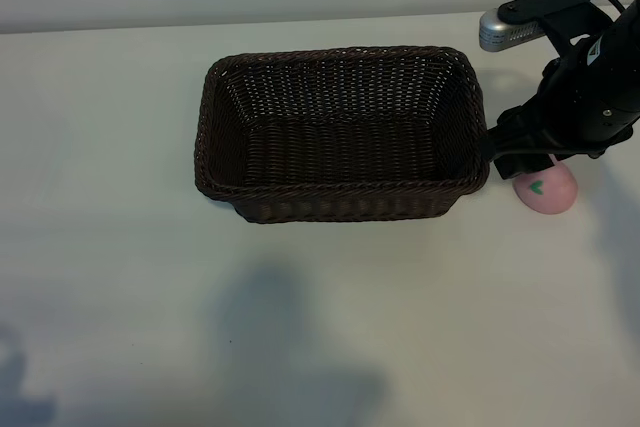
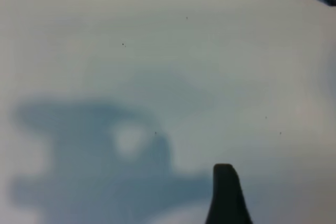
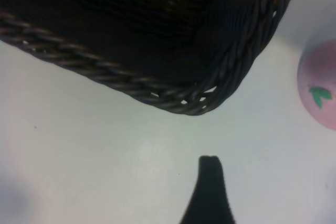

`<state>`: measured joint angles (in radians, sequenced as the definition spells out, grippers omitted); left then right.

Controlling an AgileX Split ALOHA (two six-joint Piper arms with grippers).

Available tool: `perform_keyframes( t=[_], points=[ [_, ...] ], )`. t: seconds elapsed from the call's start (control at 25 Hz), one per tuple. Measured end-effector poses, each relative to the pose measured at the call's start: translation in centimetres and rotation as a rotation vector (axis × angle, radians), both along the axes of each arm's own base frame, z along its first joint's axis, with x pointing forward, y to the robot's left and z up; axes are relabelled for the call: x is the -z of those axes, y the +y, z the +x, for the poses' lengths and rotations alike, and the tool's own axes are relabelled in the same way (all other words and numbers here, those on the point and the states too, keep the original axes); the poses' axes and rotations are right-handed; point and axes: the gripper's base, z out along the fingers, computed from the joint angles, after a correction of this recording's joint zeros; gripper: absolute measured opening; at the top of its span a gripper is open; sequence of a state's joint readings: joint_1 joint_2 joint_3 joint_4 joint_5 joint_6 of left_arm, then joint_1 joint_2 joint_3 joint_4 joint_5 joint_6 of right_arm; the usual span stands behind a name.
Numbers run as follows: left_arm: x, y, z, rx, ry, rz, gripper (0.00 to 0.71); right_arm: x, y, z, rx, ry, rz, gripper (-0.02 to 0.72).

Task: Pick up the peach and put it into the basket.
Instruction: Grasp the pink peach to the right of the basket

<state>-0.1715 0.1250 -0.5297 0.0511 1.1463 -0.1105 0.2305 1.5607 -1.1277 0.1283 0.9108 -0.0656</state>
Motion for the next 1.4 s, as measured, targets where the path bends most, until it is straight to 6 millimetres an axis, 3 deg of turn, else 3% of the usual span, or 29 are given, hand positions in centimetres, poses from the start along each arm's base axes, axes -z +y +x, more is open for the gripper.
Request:
perform_keyframes(
  t=[0.52,0.84,1.04,1.4],
  points=[
    [0.0,0.0,0.2,0.019,-0.031,0.014,0.446,0.0,0.0,0.1,0.001,-0.008,0.001,0.548],
    [0.1,0.3,-1.6,0.017,-0.151,-0.006,0.444,-0.1,0.0,0.2,0.002,-0.021,0.003,0.548],
    [0.1,0.3,-1.7,0.014,-0.159,-0.006,0.444,-0.1,-0.1,0.3,0.005,-0.031,-0.015,0.548],
    [0.1,0.0,-1.8,-0.154,-0.162,0.007,0.444,0.2,-1.7,1.0,0.144,-0.071,-0.138,0.548]
  ],
)
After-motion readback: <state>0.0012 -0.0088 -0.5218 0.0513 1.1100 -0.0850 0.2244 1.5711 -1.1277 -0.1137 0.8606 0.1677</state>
